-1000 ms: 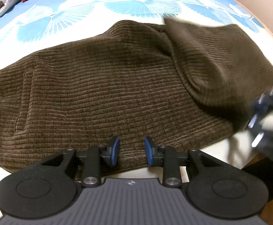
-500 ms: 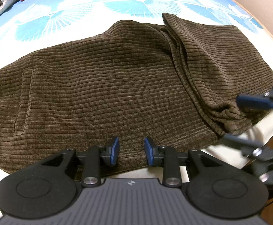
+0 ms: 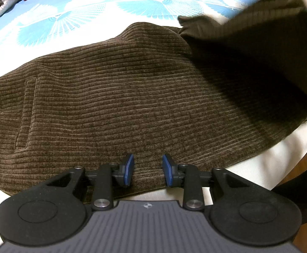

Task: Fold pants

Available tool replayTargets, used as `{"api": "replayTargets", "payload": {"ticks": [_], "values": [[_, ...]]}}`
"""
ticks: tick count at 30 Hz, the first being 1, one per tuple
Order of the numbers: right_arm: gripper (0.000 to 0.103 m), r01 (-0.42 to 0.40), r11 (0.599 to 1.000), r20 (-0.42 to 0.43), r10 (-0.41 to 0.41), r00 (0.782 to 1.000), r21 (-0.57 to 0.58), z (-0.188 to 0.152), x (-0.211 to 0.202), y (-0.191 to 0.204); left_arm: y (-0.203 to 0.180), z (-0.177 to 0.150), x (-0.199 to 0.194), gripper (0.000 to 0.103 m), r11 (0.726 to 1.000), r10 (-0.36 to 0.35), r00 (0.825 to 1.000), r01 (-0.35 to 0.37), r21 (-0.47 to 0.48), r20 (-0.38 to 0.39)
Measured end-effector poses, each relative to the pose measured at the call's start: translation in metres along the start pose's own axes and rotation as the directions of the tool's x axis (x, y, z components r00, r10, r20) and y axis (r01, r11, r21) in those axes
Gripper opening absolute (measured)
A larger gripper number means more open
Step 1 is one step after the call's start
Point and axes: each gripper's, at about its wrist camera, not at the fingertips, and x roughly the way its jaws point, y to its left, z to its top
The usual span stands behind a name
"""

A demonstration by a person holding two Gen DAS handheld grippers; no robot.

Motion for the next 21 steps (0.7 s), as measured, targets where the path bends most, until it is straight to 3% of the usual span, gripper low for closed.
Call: {"api": "replayTargets", "payload": {"ticks": [2, 4, 6, 8, 10, 12, 15, 18, 20, 21], "values": [[0.021, -0.019, 1.000, 0.016, 0.019, 1.000, -0.018, 0.004, -0.008, 0.012, 0.001, 0.000, -0.001, 0.034, 1.000, -0.004, 1.000, 0.004, -0.002, 0.001], [0.023, -0.064, 0.994, -0.031, 0.061, 0.998, -0.091, -0.011, -0.004, 0.036, 0.002, 0.000, -0.001, 0.034, 1.000, -0.006, 1.000, 0.006, -0.006, 0.001], [0.028, -0.137, 0.984, -0.159, 0.118, 0.980, -0.112, -0.039, 0.016, 0.056, 0.003, -0.001, -0.002, 0.034, 1.000, -0.004, 1.000, 0.004, -0.005, 0.002], [0.028, -0.187, 0.978, -0.298, 0.152, 0.942, -0.095, -0.065, 0.034, 0.066, 0.003, -0.001, -0.003, 0.034, 1.000, -0.004, 1.000, 0.004, -0.008, 0.005], [0.029, -0.168, 0.984, -0.281, 0.147, 0.948, -0.051, -0.069, 0.028, 0.062, 0.004, -0.002, -0.004, 0.034, 1.000, -0.007, 1.000, 0.007, -0.014, 0.007], [0.037, -0.159, 0.985, -0.229, 0.169, 0.959, 0.062, -0.061, 0.015, 0.043, 0.004, -0.002, -0.004, 0.034, 1.000, -0.009, 1.000, 0.009, -0.010, 0.007], [0.041, -0.097, 0.981, -0.158, 0.124, 0.980, 0.168, -0.051, -0.005, 0.008, 0.005, -0.002, -0.004, 0.034, 1.000, -0.011, 1.000, 0.011, -0.018, 0.001], [0.042, 0.014, 0.969, -0.134, 0.020, 0.991, 0.246, -0.053, -0.011, -0.029, 0.004, 0.000, -0.006, 0.034, 1.000, -0.004, 1.000, 0.004, -0.028, -0.004], [0.042, 0.128, 0.948, -0.225, -0.063, 0.972, 0.290, -0.072, 0.000, -0.052, 0.003, 0.004, -0.008, 0.035, 0.999, 0.017, 1.000, -0.017, -0.030, 0.002], [0.042, 0.193, 0.931, -0.344, -0.079, 0.936, 0.310, -0.088, 0.013, -0.062, 0.000, 0.005, -0.012, 0.035, 0.999, 0.040, 0.999, -0.040, -0.025, 0.021]]}}
